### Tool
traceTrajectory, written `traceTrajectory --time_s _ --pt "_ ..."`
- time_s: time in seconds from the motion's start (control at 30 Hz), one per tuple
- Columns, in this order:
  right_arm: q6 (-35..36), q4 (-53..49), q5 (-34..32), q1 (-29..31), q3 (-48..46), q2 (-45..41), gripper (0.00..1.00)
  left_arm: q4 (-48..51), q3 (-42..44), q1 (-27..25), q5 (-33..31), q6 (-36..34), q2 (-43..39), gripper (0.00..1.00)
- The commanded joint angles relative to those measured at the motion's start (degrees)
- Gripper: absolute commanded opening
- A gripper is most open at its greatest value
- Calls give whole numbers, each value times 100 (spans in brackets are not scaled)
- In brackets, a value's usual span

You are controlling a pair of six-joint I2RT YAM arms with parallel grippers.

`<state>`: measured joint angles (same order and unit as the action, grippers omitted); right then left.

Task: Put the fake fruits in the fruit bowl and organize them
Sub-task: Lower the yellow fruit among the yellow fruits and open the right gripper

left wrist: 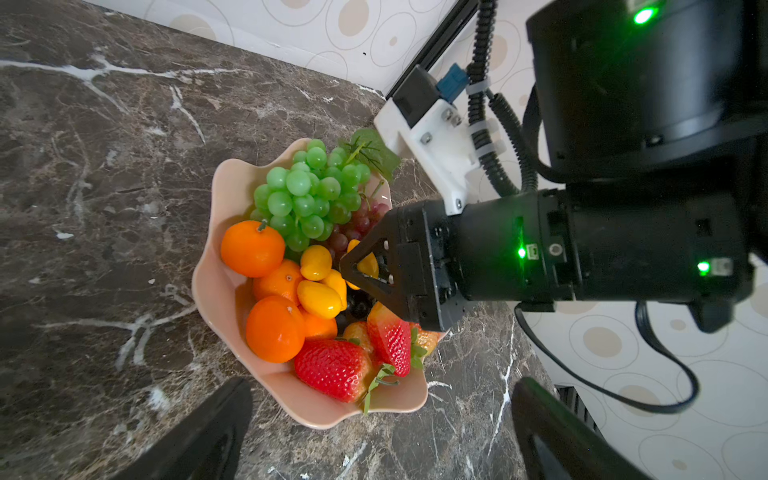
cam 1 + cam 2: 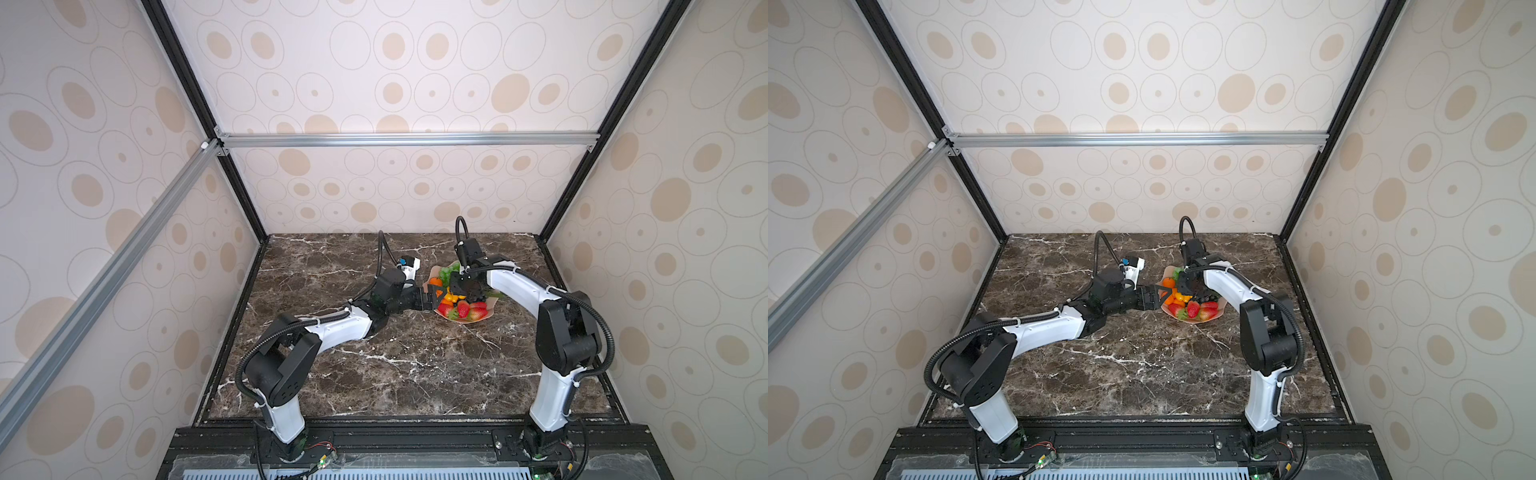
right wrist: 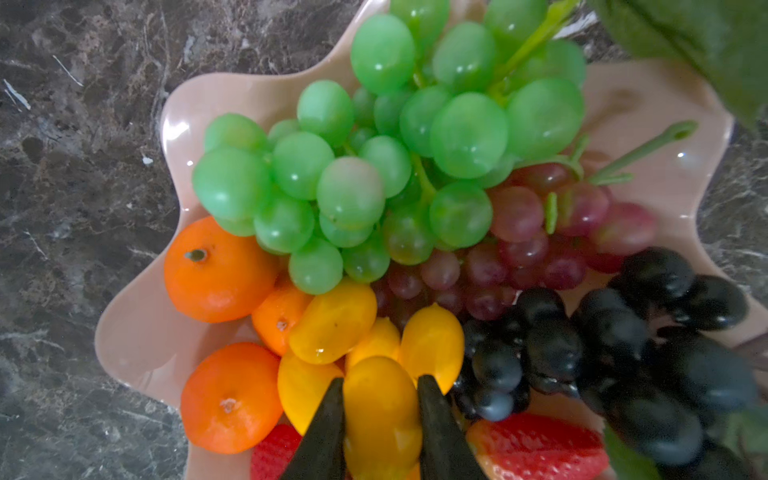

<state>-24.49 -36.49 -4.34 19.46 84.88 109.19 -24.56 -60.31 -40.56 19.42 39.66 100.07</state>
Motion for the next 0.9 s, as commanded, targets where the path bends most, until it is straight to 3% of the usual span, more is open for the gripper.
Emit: traceTrajectory --time_s 0.0,0.47,0.67,0.87 --pt "67 -270 -107 -24 168 183 27 10 -138 -41 -65 18 50 98" --pt "111 -294 45 -32 227 215 34 55 -112 -48 -129 77 60 98" --pt "197 -324 47 -36 215 -27 43 714 -277 -48 -769 -48 -12 98" --pt "199 -51 14 -38 -179 -668 45 1285 -530 -43 -1139 -274 -15 98"
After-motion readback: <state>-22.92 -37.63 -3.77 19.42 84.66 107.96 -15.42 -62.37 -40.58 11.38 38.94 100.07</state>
